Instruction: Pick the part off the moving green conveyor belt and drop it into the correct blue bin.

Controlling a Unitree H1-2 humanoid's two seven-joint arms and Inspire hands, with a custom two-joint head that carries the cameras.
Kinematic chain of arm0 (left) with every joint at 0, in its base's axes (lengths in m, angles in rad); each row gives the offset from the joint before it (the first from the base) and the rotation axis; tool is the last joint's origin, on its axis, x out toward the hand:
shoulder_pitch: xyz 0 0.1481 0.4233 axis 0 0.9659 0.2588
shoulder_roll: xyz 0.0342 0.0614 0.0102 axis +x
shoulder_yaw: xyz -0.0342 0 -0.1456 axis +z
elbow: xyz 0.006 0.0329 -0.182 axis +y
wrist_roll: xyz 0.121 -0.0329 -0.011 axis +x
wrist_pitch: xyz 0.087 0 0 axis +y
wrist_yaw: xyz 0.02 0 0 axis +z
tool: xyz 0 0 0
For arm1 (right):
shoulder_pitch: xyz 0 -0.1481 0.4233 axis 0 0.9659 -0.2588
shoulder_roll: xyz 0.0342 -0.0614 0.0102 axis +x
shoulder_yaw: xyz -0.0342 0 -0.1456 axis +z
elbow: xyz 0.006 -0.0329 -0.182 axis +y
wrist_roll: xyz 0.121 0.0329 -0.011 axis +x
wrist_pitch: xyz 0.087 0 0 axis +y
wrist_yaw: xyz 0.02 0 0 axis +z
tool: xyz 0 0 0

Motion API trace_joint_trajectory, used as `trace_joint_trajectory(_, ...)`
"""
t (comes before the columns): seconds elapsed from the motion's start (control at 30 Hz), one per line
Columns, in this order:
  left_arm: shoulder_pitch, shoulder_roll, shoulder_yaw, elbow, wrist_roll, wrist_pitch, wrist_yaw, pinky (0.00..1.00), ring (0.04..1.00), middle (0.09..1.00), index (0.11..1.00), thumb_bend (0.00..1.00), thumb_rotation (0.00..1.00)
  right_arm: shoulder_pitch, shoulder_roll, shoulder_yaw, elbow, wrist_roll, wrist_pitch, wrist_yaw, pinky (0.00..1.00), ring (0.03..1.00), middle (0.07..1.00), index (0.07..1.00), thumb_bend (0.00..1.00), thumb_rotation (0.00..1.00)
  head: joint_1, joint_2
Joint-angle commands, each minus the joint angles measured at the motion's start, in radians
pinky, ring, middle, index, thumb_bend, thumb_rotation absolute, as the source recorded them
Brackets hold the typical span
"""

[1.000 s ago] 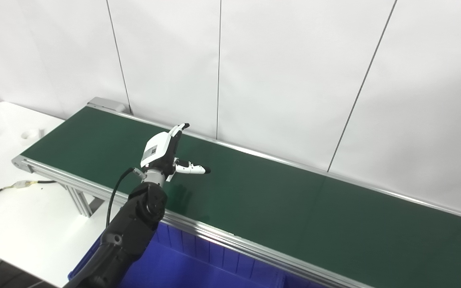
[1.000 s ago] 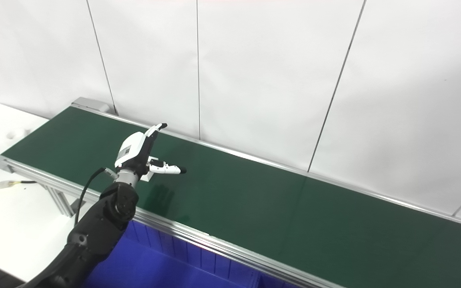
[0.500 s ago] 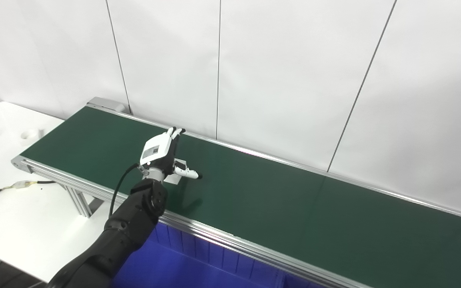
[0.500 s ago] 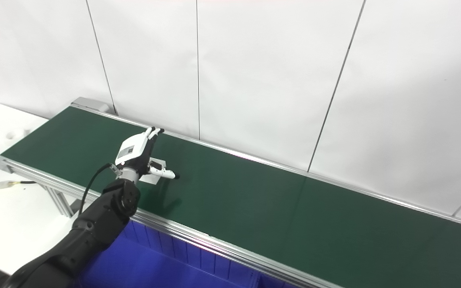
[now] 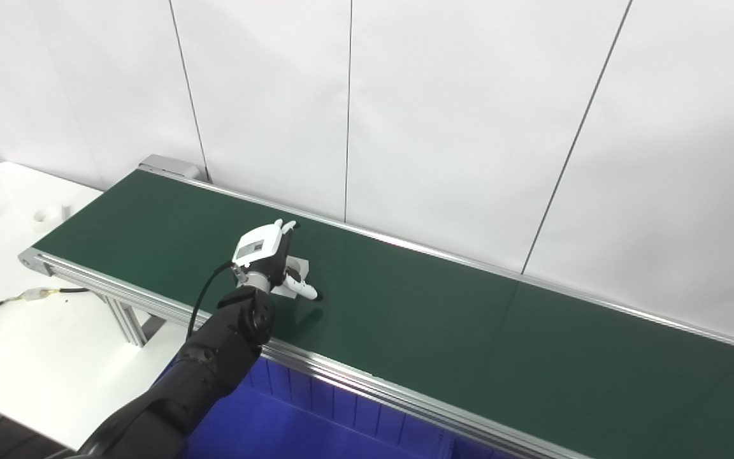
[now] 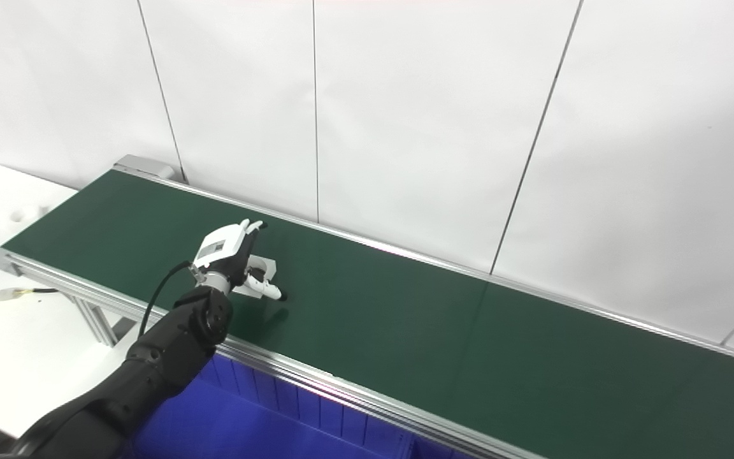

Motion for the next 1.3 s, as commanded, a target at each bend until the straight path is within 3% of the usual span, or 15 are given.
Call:
trace_joint_trajectory(0.0, -0.047, 0.004, -0.019, 0.001, 0.023, 0.022, 0.028, 0.79, 0.941, 0.988, 0.932, 0.79, 0.2, 0.005, -0.01, -0.006, -0.035, -0.001, -0.052, -0.021, 0.7, 0.768, 0.784, 0.865, 0.57, 0.48, -0.002, 0.003)
trace_joint_trajectory(0.17, -0.057, -0.018, -0.051, 0.028, 0.023, 0.071, 0.026, 0.68, 0.887, 0.969, 0.931, 0.74, 0.1, 0.013, -0.014, -0.009, -0.043, 0.018, -0.052, -0.021, 0.7, 0.767, 0.777, 0.857, 0.54, 0.44, -0.005, 0.008)
trace_joint_trajectory(0.27, -0.056, -0.024, -0.055, 0.022, 0.005, 0.082, 0.002, 0.6, 0.794, 0.912, 0.886, 0.68, 0.02, 0.021, -0.013, -0.015, -0.05, 0.03, -0.052, -0.013, 0.72, 0.776, 0.78, 0.854, 0.53, 0.43, -0.004, 0.009)
trace_joint_trajectory(0.33, -0.052, -0.025, -0.055, 0.012, -0.005, 0.079, -0.009, 0.52, 0.678, 0.799, 0.806, 0.61, 0.0, 0.023, -0.014, -0.018, -0.053, 0.027, -0.052, -0.013, 0.72, 0.78, 0.784, 0.855, 0.53, 0.44, -0.004, 0.01)
trace_joint_trajectory(0.37, -0.051, -0.025, -0.055, 0.01, -0.007, 0.076, -0.01, 0.46, 0.595, 0.622, 0.747, 0.56, 0.0, 0.024, -0.014, -0.019, -0.053, 0.026, -0.052, -0.013, 0.7, 0.777, 0.787, 0.853, 0.56, 0.47, -0.004, 0.01)
trace_joint_trajectory(0.4, -0.05, -0.025, -0.058, 0.012, -0.005, 0.074, -0.011, 0.44, 0.567, 0.562, 0.727, 0.55, 0.0, 0.023, -0.013, -0.022, -0.053, 0.029, -0.052, -0.009, 0.69, 0.776, 0.788, 0.853, 0.57, 0.48, -0.002, 0.011)
trace_joint_trajectory(0.43, -0.05, -0.025, -0.061, 0.013, -0.004, 0.074, -0.011, 0.42, 0.48, 0.547, 0.578, 0.51, 0.0, 0.022, -0.012, -0.023, -0.053, 0.031, -0.052, -0.006, 0.67, 0.774, 0.791, 0.852, 0.61, 0.51, -0.002, 0.011)
trace_joint_trajectory(0.53, -0.049, -0.026, -0.061, 0.0, -0.009, 0.096, -0.032, 0.44, 0.47, 0.533, 0.49, 0.5, 0.0, 0.02, -0.008, -0.028, -0.049, 0.026, -0.052, -0.007, 0.66, 0.763, 0.789, 0.848, 0.63, 0.51, -0.001, 0.009)
trace_joint_trajectory(0.8, -0.044, -0.011, -0.063, -0.035, -0.007, 0.107, -0.049, 0.37, 0.438, 0.504, 0.496, 0.5, 0.0, 0.008, -0.002, -0.033, -0.035, 0.035, -0.052, 0.005, 0.66, 0.773, 0.798, 0.849, 0.62, 0.52, 0.003, 0.005)
trace_joint_trajectory(0.97, -0.036, 0.003, -0.056, -0.081, -0.004, 0.108, -0.049, 0.25, 0.421, 0.477, 0.499, 0.5, 0.0, -0.004, 0.001, -0.037, -0.024, 0.03, -0.052, 0.007, 0.66, 0.772, 0.796, 0.849, 0.62, 0.51, 0.006, 0.0)
trace_joint_trajectory(1.1, -0.024, 0.027, -0.047, -0.138, -0.005, 0.07, -0.039, 0.38, 0.426, 0.505, 0.507, 0.5, 0.0, -0.014, 0.006, -0.035, -0.019, 0.032, -0.052, 0.016, 0.66, 0.765, 0.791, 0.85, 0.63, 0.53, 0.005, 0.0)
trace_joint_trajectory(1.27, 0.018, 0.045, -0.003, -0.309, -0.038, 0.056, -0.06, 0.32, 0.399, 0.486, 0.518, 0.5, 0.0, -0.02, 0.011, -0.032, -0.019, 0.022, -0.052, 0.014, 0.65, 0.763, 0.789, 0.848, 0.65, 0.53, -0.008, 0.01)
